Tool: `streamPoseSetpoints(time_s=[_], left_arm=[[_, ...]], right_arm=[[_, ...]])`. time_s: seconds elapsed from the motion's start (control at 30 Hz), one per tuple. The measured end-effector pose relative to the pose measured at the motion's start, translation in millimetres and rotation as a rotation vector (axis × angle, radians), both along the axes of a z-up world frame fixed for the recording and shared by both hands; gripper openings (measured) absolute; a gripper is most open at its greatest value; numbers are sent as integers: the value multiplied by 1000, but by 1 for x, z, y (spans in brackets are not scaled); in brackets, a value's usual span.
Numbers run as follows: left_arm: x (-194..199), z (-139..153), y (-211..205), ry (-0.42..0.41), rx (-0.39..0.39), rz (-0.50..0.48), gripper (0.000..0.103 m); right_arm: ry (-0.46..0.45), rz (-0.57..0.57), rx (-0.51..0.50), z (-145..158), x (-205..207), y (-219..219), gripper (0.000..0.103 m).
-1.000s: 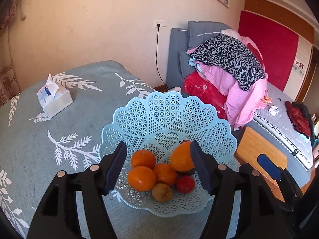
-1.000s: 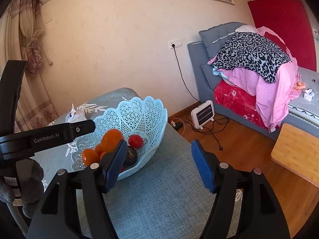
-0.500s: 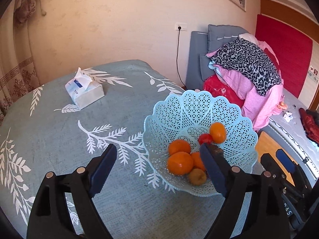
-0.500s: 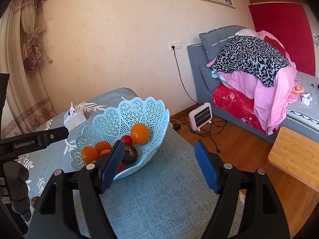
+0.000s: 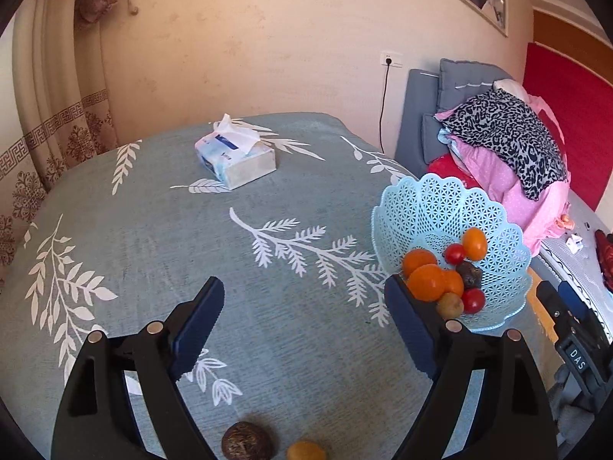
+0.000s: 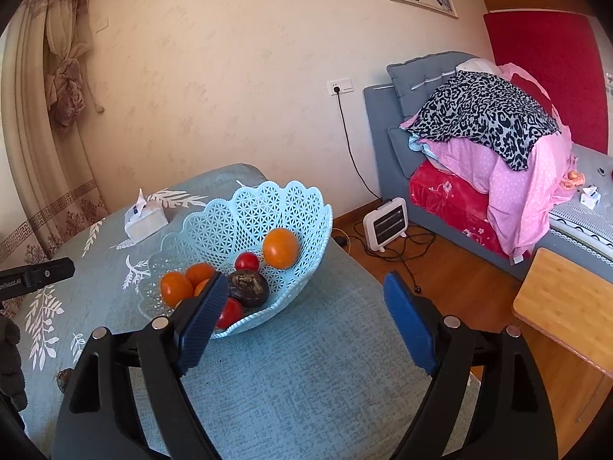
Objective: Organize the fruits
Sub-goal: 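Withdraw both tools toward the remaining fruit on the bed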
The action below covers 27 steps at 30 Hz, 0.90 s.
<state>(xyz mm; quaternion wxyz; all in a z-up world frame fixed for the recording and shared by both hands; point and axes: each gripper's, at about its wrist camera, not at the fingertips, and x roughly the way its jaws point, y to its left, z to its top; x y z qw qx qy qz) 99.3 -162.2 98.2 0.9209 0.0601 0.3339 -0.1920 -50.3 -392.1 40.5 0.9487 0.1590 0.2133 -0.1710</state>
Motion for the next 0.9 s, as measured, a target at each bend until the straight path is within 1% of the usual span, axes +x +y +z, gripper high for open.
streamPoseSetpoints(time_s=[0.2, 0.43, 0.63, 0.9], left_arm=[[-7, -2, 31, 8, 5, 48, 85], [-17, -12, 57, 41, 9, 83, 85], [-25, -25, 72, 75, 6, 99, 85], [-38, -53, 89, 141, 16, 112, 85]], right_arm=[[6, 1, -11, 0, 0, 4, 85], [19, 5, -25, 1, 0, 8, 85], [30, 13, -42, 1, 1, 13, 85], [50, 47, -62, 1, 3, 24, 85]])
